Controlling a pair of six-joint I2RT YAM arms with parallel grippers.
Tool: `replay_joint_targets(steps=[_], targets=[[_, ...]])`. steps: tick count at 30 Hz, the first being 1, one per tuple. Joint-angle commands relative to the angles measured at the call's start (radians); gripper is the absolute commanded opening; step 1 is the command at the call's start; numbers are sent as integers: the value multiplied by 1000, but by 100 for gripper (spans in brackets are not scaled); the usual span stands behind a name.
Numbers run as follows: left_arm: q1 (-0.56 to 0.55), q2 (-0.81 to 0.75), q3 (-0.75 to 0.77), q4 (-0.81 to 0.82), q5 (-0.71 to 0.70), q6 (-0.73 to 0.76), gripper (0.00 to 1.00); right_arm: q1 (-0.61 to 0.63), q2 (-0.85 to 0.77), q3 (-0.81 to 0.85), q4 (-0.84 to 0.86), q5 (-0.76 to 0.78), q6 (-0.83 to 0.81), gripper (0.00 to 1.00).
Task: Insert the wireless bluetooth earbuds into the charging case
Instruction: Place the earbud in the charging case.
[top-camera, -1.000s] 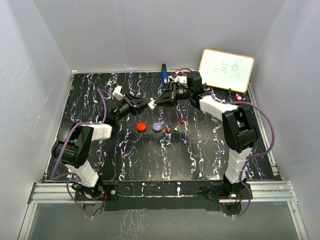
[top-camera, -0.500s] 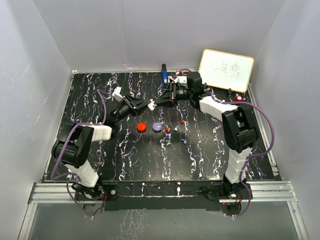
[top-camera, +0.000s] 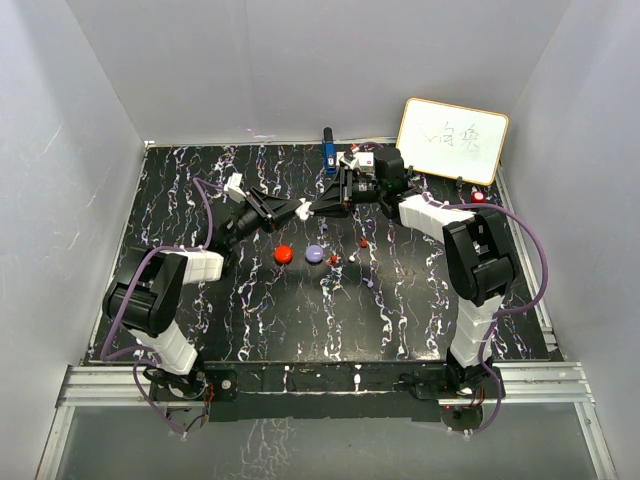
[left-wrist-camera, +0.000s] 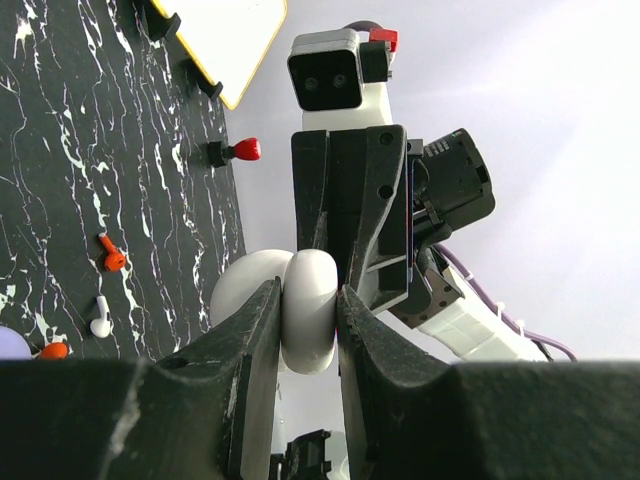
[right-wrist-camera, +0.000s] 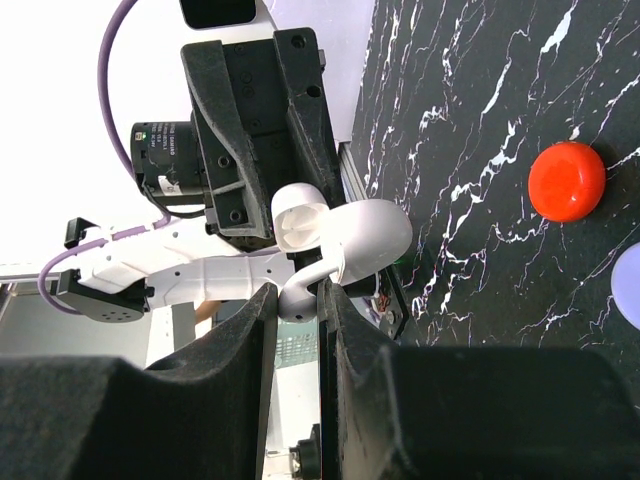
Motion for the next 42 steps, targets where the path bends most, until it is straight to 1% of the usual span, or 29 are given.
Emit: replay_joint_targets(steps=[1,8,24,35,42], targets=[[-4,-58,-12,79,-13,24,0,7,-29,-6,57,-6,8,0],[-4,-67,-17,105,-16,49,0,7,-23,-12,63,-3,28,0],[-4,-61,-29,150,-19,35,0,6,-3,-15,70,20,75,0],[-3,-54,-46,174,-29,21,0,5,14,-26,132,20,141,0],[-4,-47,-49,200,-30,12,0,7,23,-45,199,23,197,0]])
